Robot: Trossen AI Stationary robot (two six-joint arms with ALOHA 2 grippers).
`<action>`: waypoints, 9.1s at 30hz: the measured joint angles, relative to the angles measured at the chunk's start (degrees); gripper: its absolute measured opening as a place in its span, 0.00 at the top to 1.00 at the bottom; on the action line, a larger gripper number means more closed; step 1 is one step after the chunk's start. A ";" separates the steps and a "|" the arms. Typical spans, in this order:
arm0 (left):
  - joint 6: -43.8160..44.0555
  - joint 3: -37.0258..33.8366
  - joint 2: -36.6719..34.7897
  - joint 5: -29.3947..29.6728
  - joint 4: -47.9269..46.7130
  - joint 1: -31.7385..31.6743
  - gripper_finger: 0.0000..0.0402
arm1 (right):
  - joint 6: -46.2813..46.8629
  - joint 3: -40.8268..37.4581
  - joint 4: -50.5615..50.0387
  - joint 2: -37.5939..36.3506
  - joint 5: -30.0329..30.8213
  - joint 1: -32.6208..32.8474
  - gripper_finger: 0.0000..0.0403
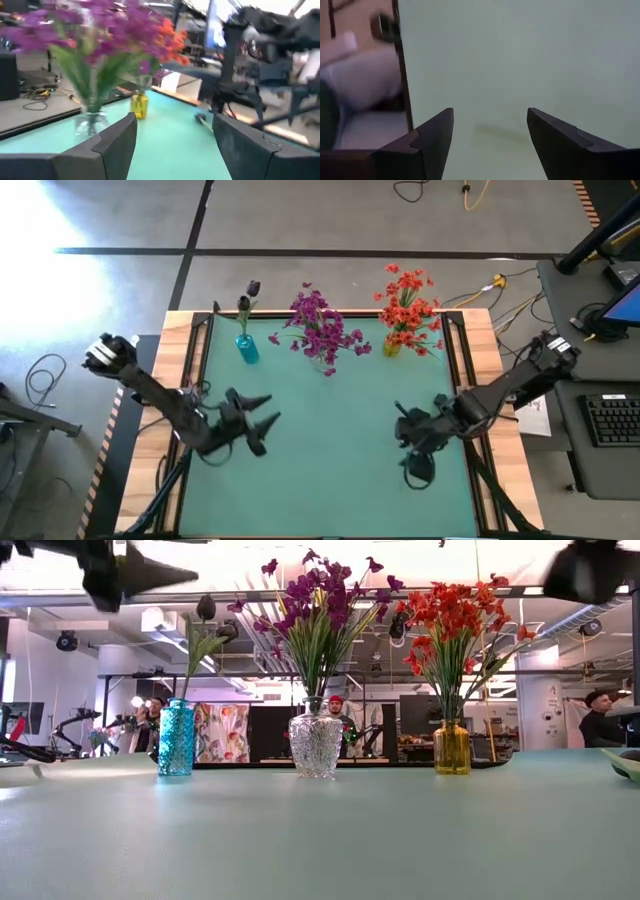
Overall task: Sort flowers into vase by color
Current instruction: Put the black flower into the blue flower vase
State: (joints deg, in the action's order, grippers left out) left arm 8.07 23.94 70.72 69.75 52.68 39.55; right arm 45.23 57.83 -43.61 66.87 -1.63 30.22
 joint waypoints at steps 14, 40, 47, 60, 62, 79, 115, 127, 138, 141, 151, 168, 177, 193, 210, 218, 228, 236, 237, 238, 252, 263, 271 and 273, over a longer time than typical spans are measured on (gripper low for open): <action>14.77 25.04 23.68 2.95 -23.37 1.66 0.39 | 25.50 -1.67 -15.20 0.74 3.60 9.95 0.44; 26.36 61.68 60.92 -9.43 -29.76 -8.74 0.39 | 31.41 -8.35 -16.14 -1.99 1.58 10.66 0.51; 18.46 76.90 71.69 -19.08 -30.27 -12.12 0.39 | 29.10 -8.35 -16.14 -3.45 3.35 10.66 0.51; 19.68 107.26 88.36 -25.97 -56.04 -14.84 0.39 | 29.06 -8.35 -16.13 -3.41 5.09 10.67 0.51; 19.68 111.24 90.71 -26.05 -59.78 -14.95 0.39 | 29.00 -8.35 -16.09 -3.41 6.33 10.67 0.51; 15.67 108.62 88.78 -30.41 -52.74 -15.47 0.39 | 28.23 -8.37 -15.89 -3.35 8.99 10.69 0.51; 36.13 110.89 82.93 -23.15 -106.08 -13.85 0.68 | 26.67 -8.44 -15.63 -3.35 11.27 10.71 0.51; 52.00 110.89 76.18 -19.28 -132.84 -8.87 0.66 | 24.14 -9.41 -7.88 -0.82 23.93 10.19 0.51; 57.59 103.29 66.95 -13.33 -142.68 -6.17 0.72 | 13.83 -10.21 9.29 12.68 32.43 4.25 0.56; 60.49 97.63 63.40 -13.76 -142.61 -5.90 0.74 | 13.35 -10.21 10.80 17.21 33.36 2.75 0.60; 93.86 74.64 45.20 -15.11 -139.42 -2.58 0.79 | 12.44 -10.04 15.06 27.32 32.66 1.75 0.75; 97.45 67.22 40.26 -13.26 -137.77 0.33 0.79 | 5.30 -8.44 32.67 31.01 29.12 1.48 0.94; 97.69 67.24 40.93 -13.20 -133.74 -0.65 0.79 | -10.48 -8.33 55.82 28.16 19.70 1.53 0.97; 95.29 67.53 49.48 -15.85 -115.10 -10.50 0.79 | -4.02 -8.46 12.72 1.93 37.08 6.99 0.97; 94.82 68.07 50.82 -19.75 -104.38 -18.55 0.45 | -8.83 -8.57 12.13 -0.33 38.12 7.32 0.97; 89.09 68.09 55.48 -22.60 -93.90 -21.63 0.47 | -9.02 -8.70 12.04 -0.33 38.14 7.41 0.97; 84.94 72.70 60.27 -22.48 -91.97 -24.19 0.48 | -8.96 -8.77 12.29 -0.33 38.16 7.41 0.97; 80.45 79.70 65.82 -22.50 -91.86 -24.44 0.48 | -8.87 -8.77 12.46 -0.33 38.27 7.43 0.97; 79.96 80.56 66.51 -22.68 -91.74 -24.48 0.48 | -8.87 -8.77 12.52 -0.33 38.27 7.43 0.97; 79.24 81.49 67.37 -22.91 -91.86 -24.60 0.48 | -8.85 -8.77 12.50 -0.33 38.27 7.41 0.97; 78.89 93.93 74.12 -25.41 -104.75 -26.37 0.61 | -8.84 -8.79 12.50 -0.33 38.23 7.41 0.97; 82.00 93.76 73.95 -27.15 -115.79 -26.11 0.98 | -8.80 -8.85 12.19 -0.33 37.50 7.81 0.97; 77.86 98.74 73.63 -30.80 -131.45 -22.55 1.00 | -5.28 -8.85 6.94 -0.34 35.90 9.95 0.97; 76.47 101.15 73.63 -30.69 -135.37 -21.35 1.00 | -3.70 -8.85 5.07 -0.35 35.79 10.63 0.97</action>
State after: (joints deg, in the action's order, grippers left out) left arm 84.54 125.08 144.35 39.05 -82.69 18.20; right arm 41.53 48.97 -38.54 66.53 34.16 40.85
